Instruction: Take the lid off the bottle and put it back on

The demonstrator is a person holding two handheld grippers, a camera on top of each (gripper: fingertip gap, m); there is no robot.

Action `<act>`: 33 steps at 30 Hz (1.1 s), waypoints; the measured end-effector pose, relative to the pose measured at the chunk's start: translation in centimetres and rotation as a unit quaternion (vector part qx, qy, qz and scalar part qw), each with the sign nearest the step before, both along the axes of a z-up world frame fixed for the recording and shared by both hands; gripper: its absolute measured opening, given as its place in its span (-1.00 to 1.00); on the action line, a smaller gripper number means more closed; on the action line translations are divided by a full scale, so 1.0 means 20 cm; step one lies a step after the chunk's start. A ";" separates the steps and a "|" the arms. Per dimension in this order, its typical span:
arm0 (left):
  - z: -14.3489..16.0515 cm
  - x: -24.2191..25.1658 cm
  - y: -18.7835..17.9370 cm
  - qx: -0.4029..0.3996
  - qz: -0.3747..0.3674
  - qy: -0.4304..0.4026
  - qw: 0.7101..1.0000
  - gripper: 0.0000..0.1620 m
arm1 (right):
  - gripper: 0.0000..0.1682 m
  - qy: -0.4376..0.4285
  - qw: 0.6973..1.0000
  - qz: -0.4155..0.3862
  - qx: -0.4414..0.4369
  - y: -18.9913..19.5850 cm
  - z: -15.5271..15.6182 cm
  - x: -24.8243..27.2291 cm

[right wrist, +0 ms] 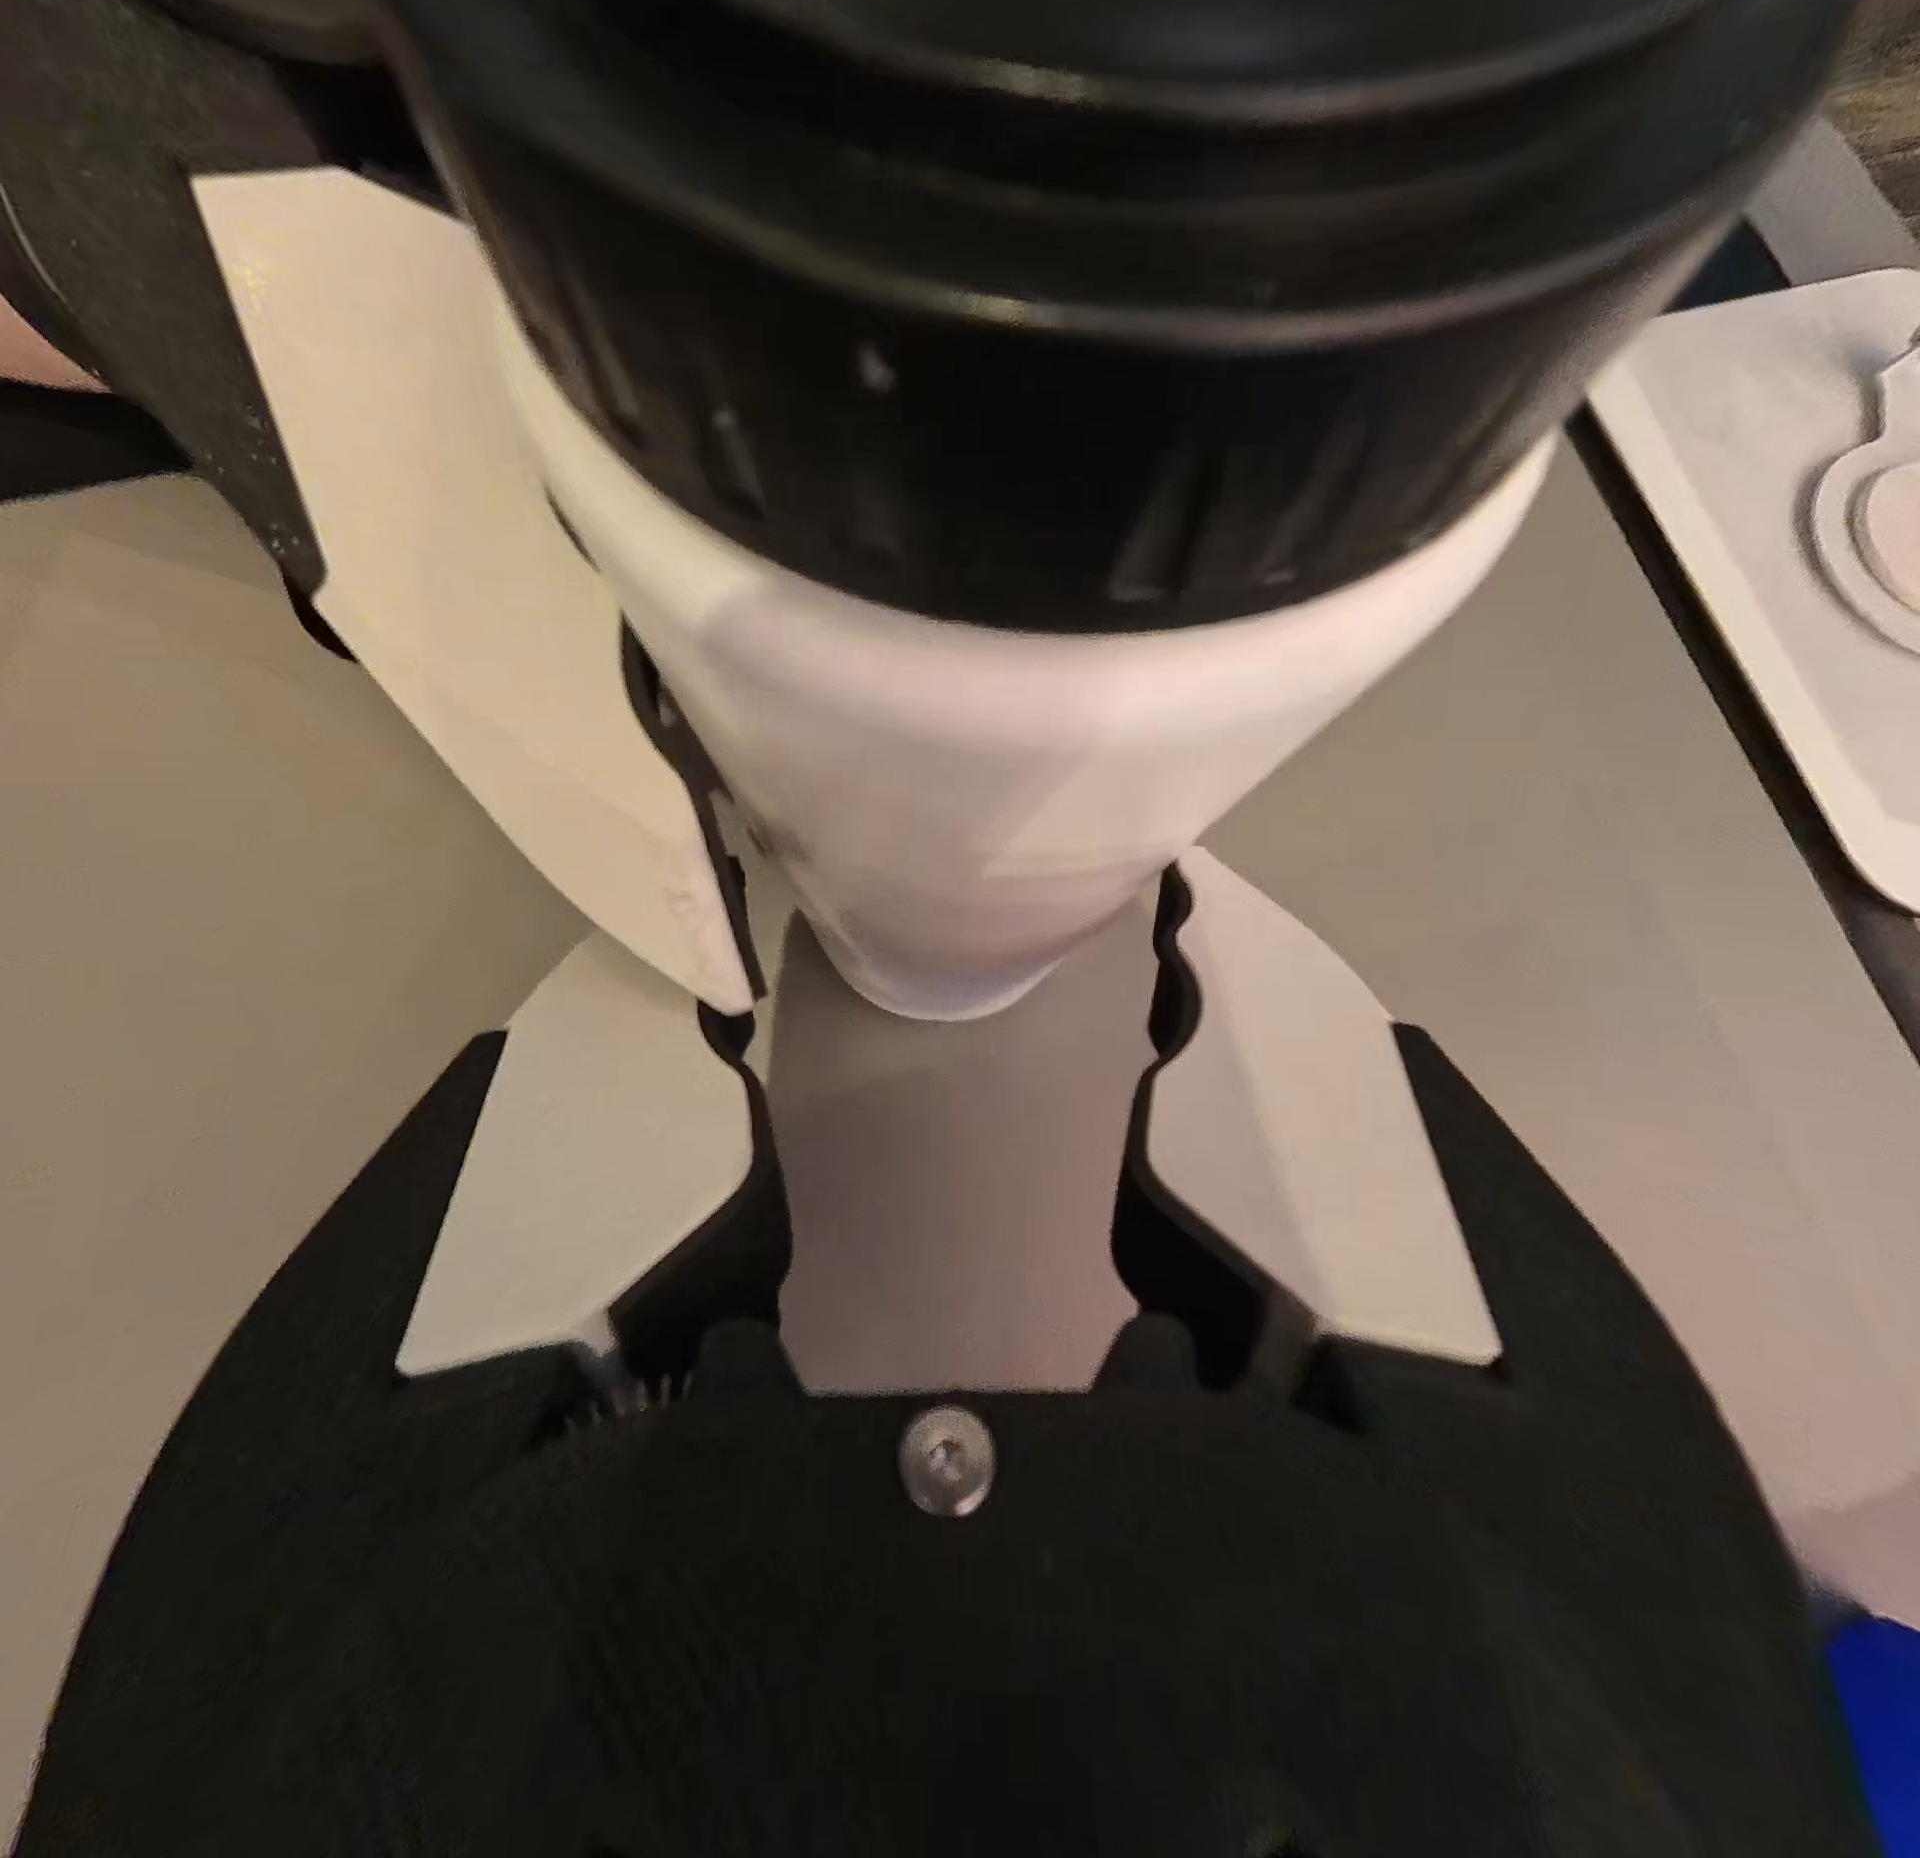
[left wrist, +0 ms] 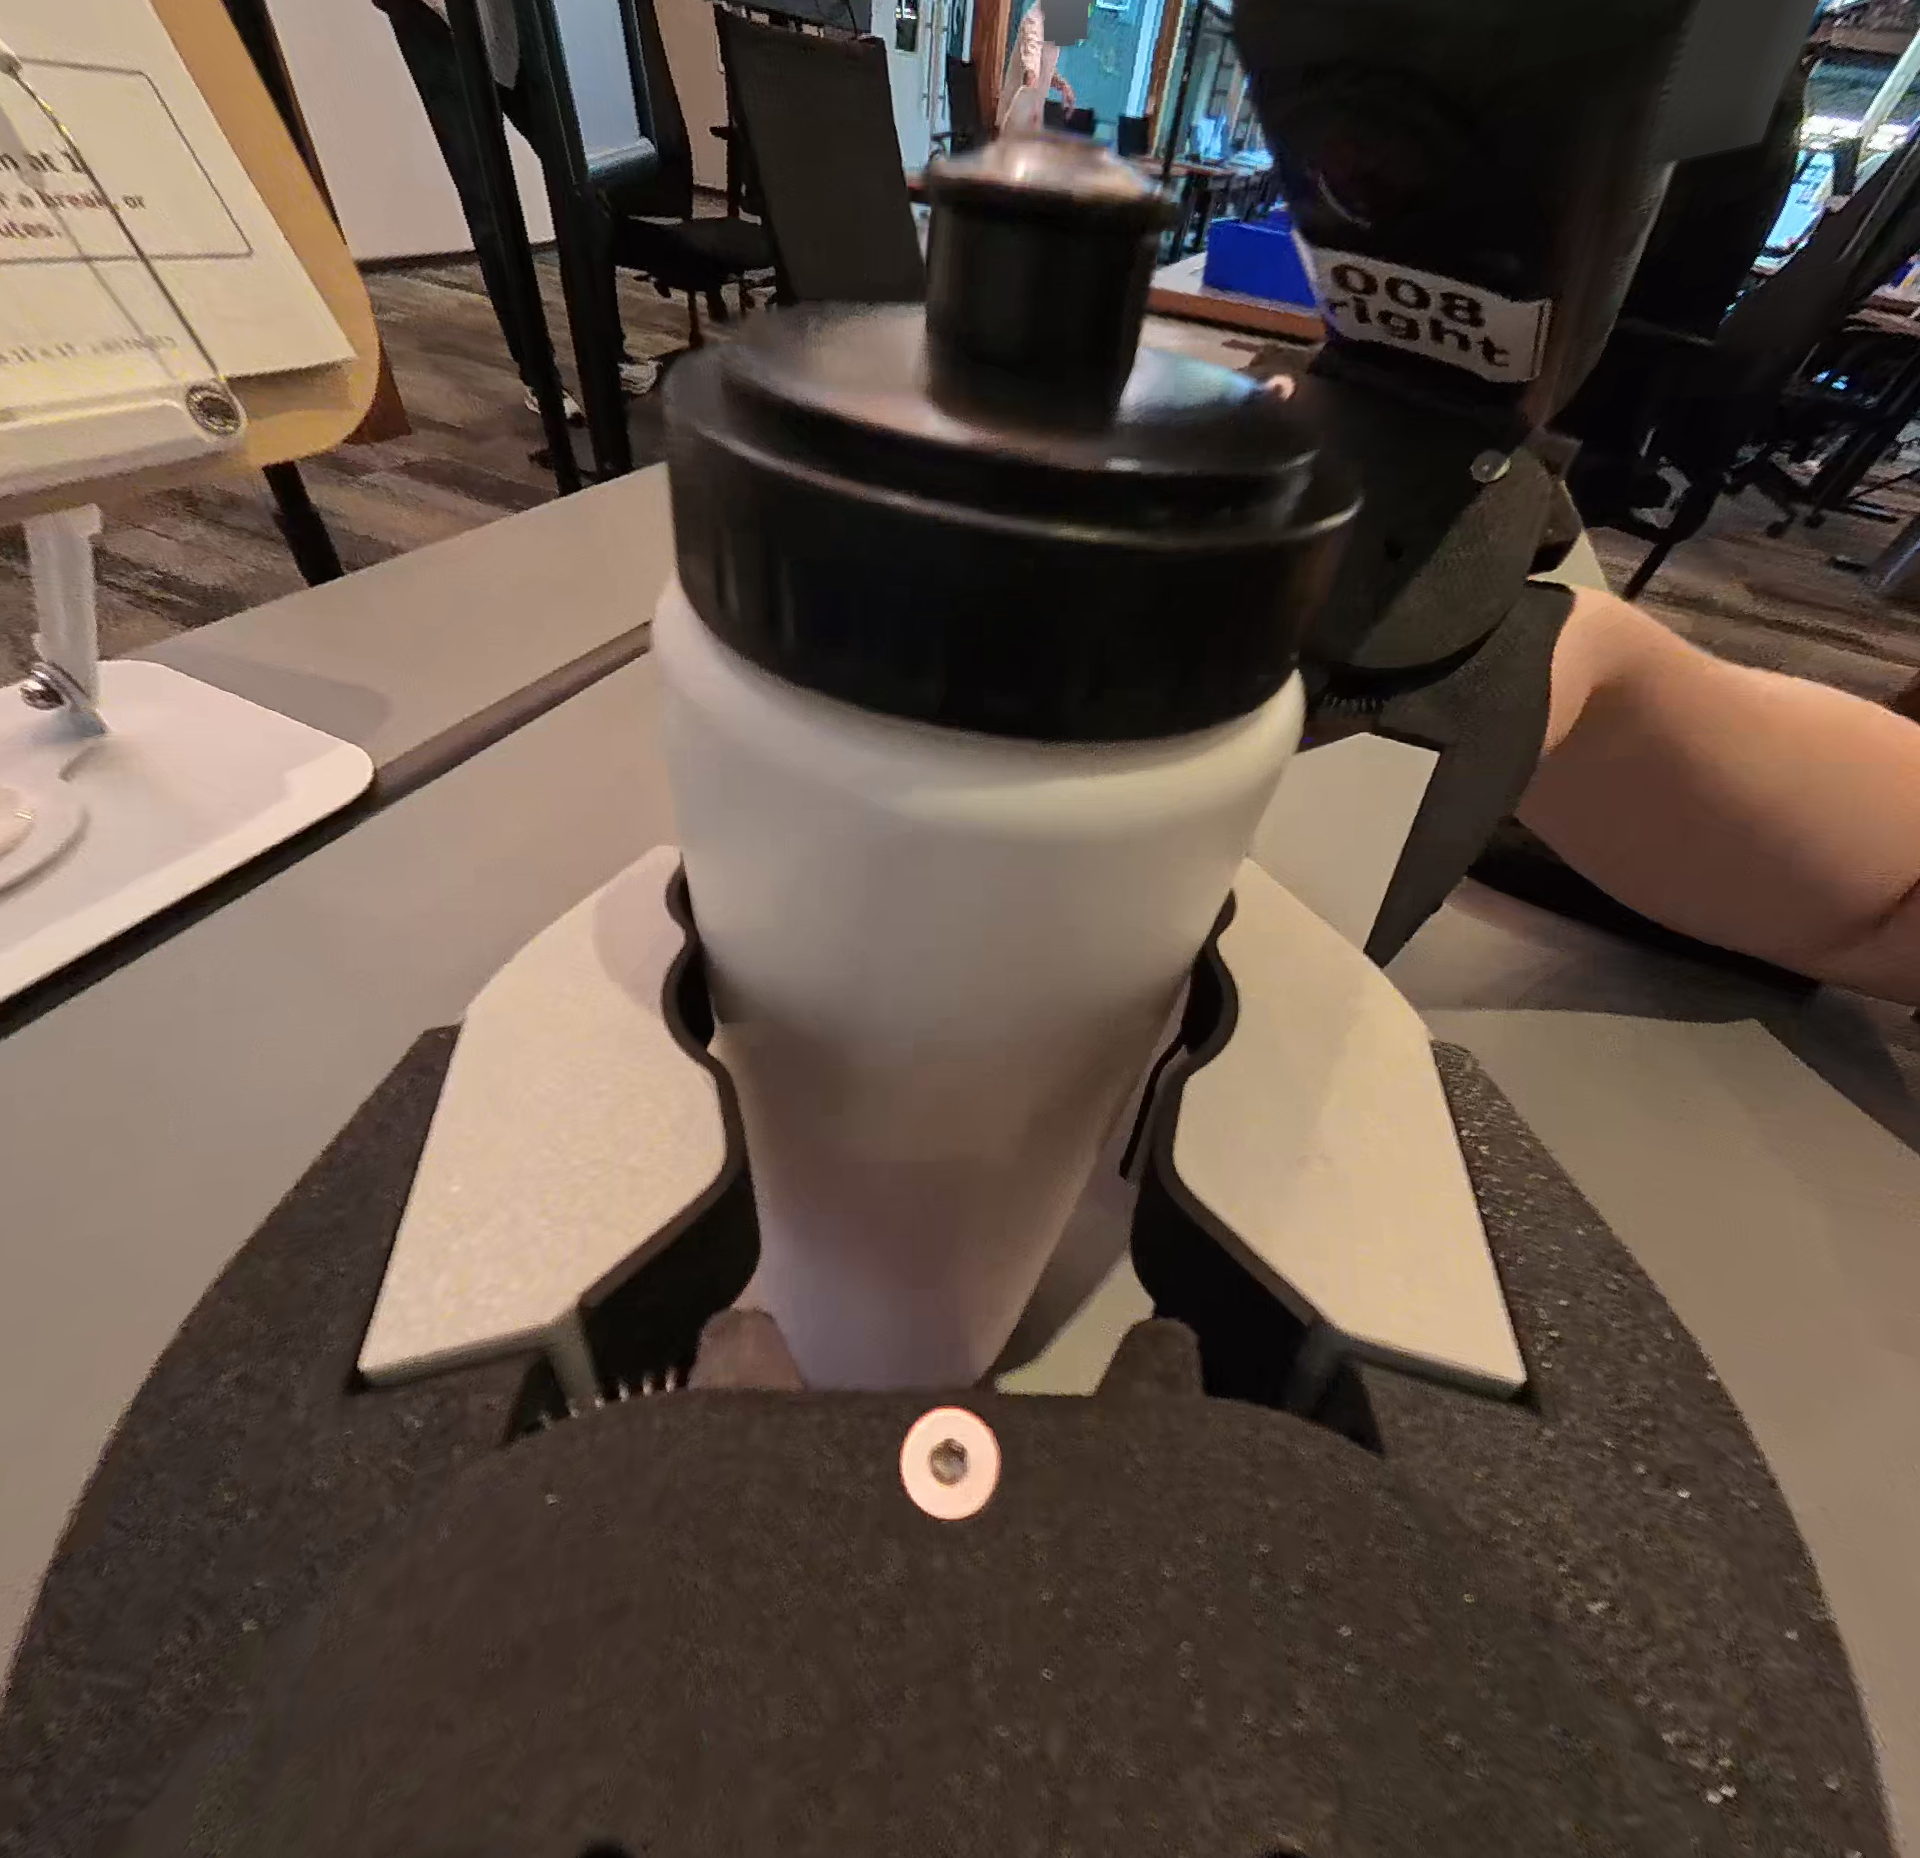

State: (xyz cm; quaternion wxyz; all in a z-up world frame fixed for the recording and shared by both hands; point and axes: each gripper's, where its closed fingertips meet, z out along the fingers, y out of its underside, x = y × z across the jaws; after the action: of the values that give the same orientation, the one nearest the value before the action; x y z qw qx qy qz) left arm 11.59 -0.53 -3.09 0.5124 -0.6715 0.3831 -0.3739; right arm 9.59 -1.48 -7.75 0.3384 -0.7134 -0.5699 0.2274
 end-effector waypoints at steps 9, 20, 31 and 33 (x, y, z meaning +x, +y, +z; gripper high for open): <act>-0.01 0.00 0.00 0.009 0.003 -0.011 1.000 0.10 | -0.08 -0.106 0.994 0.016 -0.020 -0.07 0.03 0.22; -0.01 0.05 -0.03 0.017 0.010 -0.022 1.000 0.10 | 0.01 0.162 0.986 -0.025 0.042 -0.07 0.62 0.15; -0.02 0.10 -0.04 0.016 0.051 -0.004 0.999 0.09 | 0.01 0.230 0.966 -0.112 0.026 0.01 0.54 -0.02; -0.02 0.10 -0.05 0.024 0.061 0.009 0.998 0.08 | -0.07 0.239 0.964 -0.108 0.030 0.00 0.55 -0.02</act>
State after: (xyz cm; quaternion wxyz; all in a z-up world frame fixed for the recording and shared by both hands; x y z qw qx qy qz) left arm 13.52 -1.44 -3.57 0.5467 -0.6844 0.3552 -0.3265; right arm 9.09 -1.46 3.22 0.5088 -0.6848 -0.3988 0.3364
